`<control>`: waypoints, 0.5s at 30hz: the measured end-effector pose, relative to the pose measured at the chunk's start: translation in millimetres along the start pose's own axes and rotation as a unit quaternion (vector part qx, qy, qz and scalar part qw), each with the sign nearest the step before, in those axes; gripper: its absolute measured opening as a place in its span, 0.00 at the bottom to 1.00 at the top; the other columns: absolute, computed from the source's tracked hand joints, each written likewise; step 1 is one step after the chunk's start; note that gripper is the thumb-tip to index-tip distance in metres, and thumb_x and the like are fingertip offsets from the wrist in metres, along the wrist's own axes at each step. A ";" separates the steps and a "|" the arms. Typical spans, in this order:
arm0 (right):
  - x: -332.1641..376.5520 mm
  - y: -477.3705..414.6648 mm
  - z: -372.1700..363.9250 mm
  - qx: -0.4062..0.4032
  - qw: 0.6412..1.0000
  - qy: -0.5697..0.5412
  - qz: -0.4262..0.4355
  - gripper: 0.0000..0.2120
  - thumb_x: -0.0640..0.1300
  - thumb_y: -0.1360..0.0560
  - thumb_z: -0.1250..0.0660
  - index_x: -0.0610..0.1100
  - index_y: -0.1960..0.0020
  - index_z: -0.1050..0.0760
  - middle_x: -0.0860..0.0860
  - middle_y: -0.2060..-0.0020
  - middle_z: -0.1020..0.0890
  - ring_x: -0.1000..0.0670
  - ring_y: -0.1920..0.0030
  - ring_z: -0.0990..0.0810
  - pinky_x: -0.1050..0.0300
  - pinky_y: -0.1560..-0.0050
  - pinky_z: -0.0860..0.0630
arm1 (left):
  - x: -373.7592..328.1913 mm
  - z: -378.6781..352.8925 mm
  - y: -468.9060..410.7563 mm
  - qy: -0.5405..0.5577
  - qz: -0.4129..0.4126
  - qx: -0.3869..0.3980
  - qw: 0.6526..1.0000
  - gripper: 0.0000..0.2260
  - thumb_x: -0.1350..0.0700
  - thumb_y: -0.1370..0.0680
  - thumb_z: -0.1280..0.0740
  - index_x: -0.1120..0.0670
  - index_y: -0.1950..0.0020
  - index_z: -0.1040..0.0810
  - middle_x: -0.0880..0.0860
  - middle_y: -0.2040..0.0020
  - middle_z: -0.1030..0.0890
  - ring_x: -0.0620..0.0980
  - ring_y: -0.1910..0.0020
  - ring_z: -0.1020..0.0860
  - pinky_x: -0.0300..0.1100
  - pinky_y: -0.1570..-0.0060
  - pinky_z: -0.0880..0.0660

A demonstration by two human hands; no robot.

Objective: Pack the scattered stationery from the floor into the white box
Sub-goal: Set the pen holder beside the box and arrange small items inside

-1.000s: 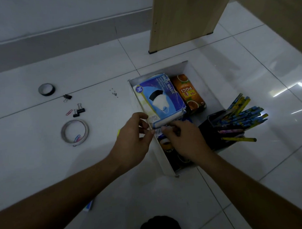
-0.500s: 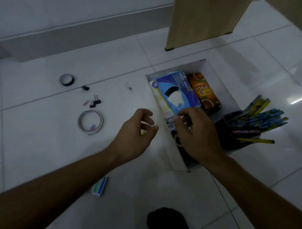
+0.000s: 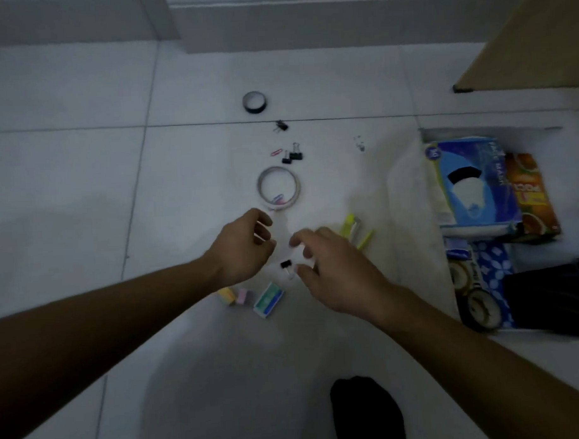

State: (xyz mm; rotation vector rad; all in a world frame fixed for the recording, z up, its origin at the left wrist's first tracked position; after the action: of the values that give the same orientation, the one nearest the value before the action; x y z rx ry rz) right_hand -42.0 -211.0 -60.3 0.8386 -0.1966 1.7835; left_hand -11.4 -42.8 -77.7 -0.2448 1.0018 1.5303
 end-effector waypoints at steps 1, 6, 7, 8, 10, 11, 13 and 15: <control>2.3 -2.3 -13.9 0.037 0.999 0.024 0.026 0.17 0.45 0.23 0.36 0.52 0.34 0.30 0.50 0.42 0.27 0.47 0.50 0.22 0.52 0.49 0.24 | 12.9 2.2 3.0 -0.026 0.007 0.006 1.000 0.12 0.55 0.23 0.33 0.51 0.41 0.27 0.49 0.49 0.22 0.46 0.57 0.22 0.32 0.65 0.28; 4.6 -7.9 -76.2 0.158 0.958 0.196 0.141 0.23 0.39 0.23 0.36 0.49 0.29 0.33 0.48 0.33 0.32 0.43 0.36 0.33 0.47 0.42 0.28 | 67.4 11.4 19.5 -0.098 0.058 0.010 0.993 0.14 0.59 0.24 0.32 0.56 0.39 0.26 0.55 0.44 0.23 0.50 0.51 0.23 0.35 0.58 0.28; 2.9 -9.2 -81.1 0.159 0.951 0.222 0.149 0.23 0.40 0.23 0.36 0.48 0.29 0.34 0.47 0.33 0.32 0.42 0.35 0.33 0.46 0.43 0.28 | 74.6 11.8 21.9 -0.105 0.064 0.001 0.992 0.15 0.59 0.25 0.32 0.56 0.39 0.26 0.57 0.43 0.24 0.52 0.49 0.23 0.37 0.55 0.28; 1.6 -12.1 -84.6 0.156 0.946 0.239 0.154 0.22 0.41 0.23 0.36 0.47 0.30 0.33 0.47 0.34 0.32 0.42 0.35 0.33 0.47 0.43 0.28 | 82.3 12.6 24.4 -0.106 0.076 -0.013 0.991 0.16 0.58 0.25 0.31 0.57 0.38 0.26 0.58 0.42 0.25 0.53 0.48 0.23 0.38 0.53 0.28; -1.1 -17.1 -86.5 0.157 0.947 0.240 0.146 0.20 0.45 0.23 0.36 0.47 0.32 0.32 0.46 0.38 0.30 0.43 0.37 0.33 0.48 0.45 0.29 | 95.0 11.8 28.7 -0.088 0.116 -0.040 0.988 0.19 0.56 0.26 0.30 0.58 0.37 0.28 0.60 0.40 0.27 0.55 0.49 0.23 0.40 0.51 0.28; -2.6 -19.2 -85.8 0.163 0.951 0.227 0.134 0.19 0.47 0.23 0.35 0.48 0.33 0.30 0.46 0.40 0.29 0.43 0.38 0.32 0.48 0.46 0.29 | 99.9 10.3 30.3 -0.073 0.140 -0.052 0.986 0.21 0.53 0.27 0.29 0.58 0.36 0.29 0.60 0.40 0.28 0.55 0.48 0.23 0.40 0.51 0.28; -5.4 -21.8 -83.9 0.176 0.956 0.210 0.108 0.15 0.48 0.24 0.34 0.48 0.38 0.28 0.46 0.44 0.29 0.43 0.40 0.30 0.49 0.48 0.29 | 107.2 4.4 33.3 -0.044 0.178 -0.060 0.981 0.26 0.49 0.28 0.27 0.59 0.37 0.31 0.59 0.42 0.26 0.54 0.49 0.24 0.40 0.54 0.29; -9.5 -22.7 -81.4 0.177 0.961 0.198 0.078 0.10 0.47 0.24 0.35 0.48 0.43 0.27 0.47 0.45 0.29 0.43 0.42 0.28 0.49 0.50 0.28 | 109.4 -1.9 35.5 -0.028 0.204 -0.067 0.976 0.27 0.45 0.31 0.26 0.59 0.40 0.31 0.57 0.46 0.25 0.51 0.52 0.26 0.40 0.57 0.32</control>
State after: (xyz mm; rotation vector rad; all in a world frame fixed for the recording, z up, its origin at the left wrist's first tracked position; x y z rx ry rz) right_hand -56.5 -167.8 -132.0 0.7058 0.3362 2.1315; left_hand -71.0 36.9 -135.6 -0.0916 0.9423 1.9702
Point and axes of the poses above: each hand's wrist, its own y-axis away from the middle knuckle, its own z-axis out of the back of the hand, x = y × z, the point moved 3 cm from there along -y, towards the middle knuckle
